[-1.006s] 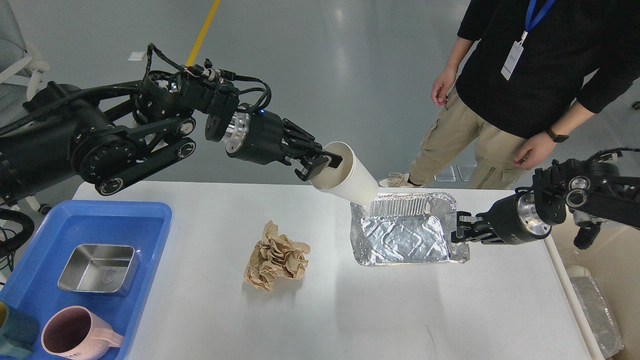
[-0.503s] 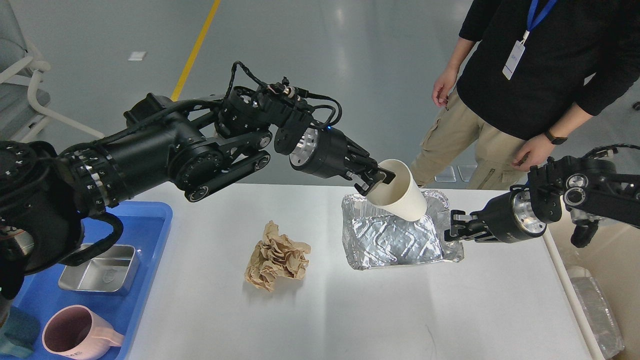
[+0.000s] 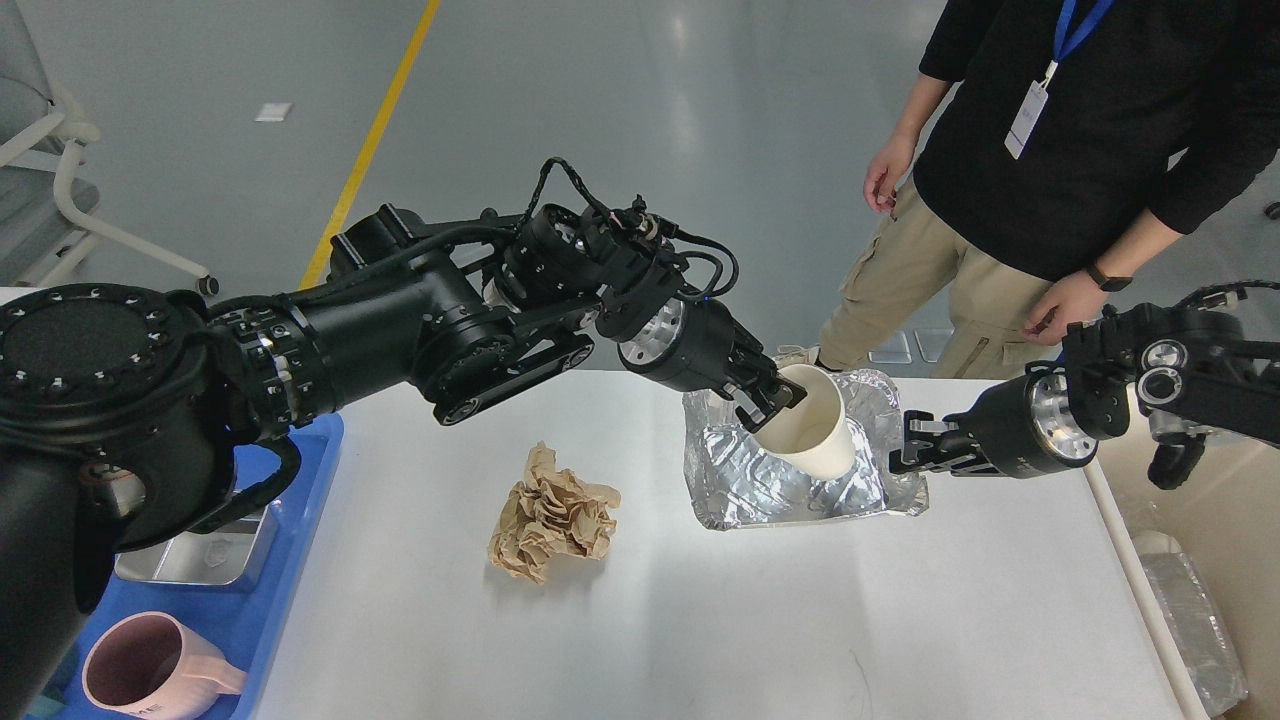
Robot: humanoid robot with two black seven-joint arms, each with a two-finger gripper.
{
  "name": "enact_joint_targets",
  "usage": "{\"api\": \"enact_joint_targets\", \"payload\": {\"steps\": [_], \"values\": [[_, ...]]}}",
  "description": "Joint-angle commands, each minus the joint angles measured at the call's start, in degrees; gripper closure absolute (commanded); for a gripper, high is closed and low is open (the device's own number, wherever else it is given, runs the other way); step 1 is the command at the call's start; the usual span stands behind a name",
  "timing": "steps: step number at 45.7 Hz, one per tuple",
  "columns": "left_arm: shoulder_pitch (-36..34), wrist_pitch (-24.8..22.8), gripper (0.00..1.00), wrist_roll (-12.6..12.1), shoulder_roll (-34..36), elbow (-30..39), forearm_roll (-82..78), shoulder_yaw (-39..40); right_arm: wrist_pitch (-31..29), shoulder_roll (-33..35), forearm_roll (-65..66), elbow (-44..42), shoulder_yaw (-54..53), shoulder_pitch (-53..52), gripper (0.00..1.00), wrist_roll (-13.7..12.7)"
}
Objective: Tidy desktop
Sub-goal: 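Lower the paper cup into the held foil tray and release, then withdraw the left gripper back over the blue tray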
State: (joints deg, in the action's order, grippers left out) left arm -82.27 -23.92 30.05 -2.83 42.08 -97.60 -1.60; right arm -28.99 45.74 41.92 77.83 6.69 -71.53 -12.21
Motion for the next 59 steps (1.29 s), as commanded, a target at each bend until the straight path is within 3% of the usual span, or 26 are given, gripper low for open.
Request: {"api": "enact_joint_targets", "payload": {"steps": [1, 8, 14, 23, 27, 28, 33, 40, 52, 55, 59], "values": [[0.0, 0.0, 0.95, 0.0, -1.0, -0.9, 0.0, -0.1, 0.0, 0.5, 0.0, 0.4, -0.1, 0.0, 1.00, 0.0], [0.3, 0.2, 0.92, -1.2, -2.0, -2.3, 0.2, -0.1, 0.0, 1.0, 0.0, 0.7, -0.1, 0.0, 1.00, 0.0], [0.6, 0.2, 0.84, -2.5, -2.6, -2.8, 0.6, 0.0, 0.0, 1.5, 0.0, 1.2, -0.1, 0.0, 1.00, 0.0], [0.4, 0.3, 0.50, -5.6, -2.6, -3.5, 4.1, 0.5, 0.1, 1.8, 0.0, 1.3, -0.1, 0.1, 1.00, 0.0], [0.3, 0.4, 0.14, -6.6, -2.6, -3.7, 7.9, 0.5, 0.0, 1.9, 0.0, 1.3, -0.1, 0.0, 1.00, 0.0], [0.3, 0.4, 0.10, -6.8, -2.6, -3.7, 8.7, 0.5, 0.0, 1.9, 0.0, 1.2, -0.1, 0.0, 1.00, 0.1], [0.2, 0.4, 0.08, -8.1, -2.5, -3.8, 12.1, 0.8, 0.0, 2.2, 0.0, 1.2, -0.1, 0.1, 1.00, 0.0], [-0.2, 1.9, 0.07, -7.7, -1.2, -3.7, 18.6, 1.3, 0.0, 2.2, 0.0, 1.2, 0.0, 0.2, 1.00, 0.0], [1.2, 2.4, 0.04, -8.4, 6.3, -2.9, 31.6, 3.3, 0.0, 2.5, 0.1, 1.2, 0.1, 0.2, 1.00, 0.0], [3.6, 3.9, 0.03, -10.6, 9.1, -2.3, 32.8, 3.6, 0.0, 2.7, 0.1, 1.2, 0.0, 0.3, 1.00, 0.0], [6.2, 6.8, 0.03, -15.8, 13.4, -1.3, 33.2, 3.7, 0.0, 2.7, 0.1, 1.2, 0.0, 0.3, 1.00, 0.0]]}}
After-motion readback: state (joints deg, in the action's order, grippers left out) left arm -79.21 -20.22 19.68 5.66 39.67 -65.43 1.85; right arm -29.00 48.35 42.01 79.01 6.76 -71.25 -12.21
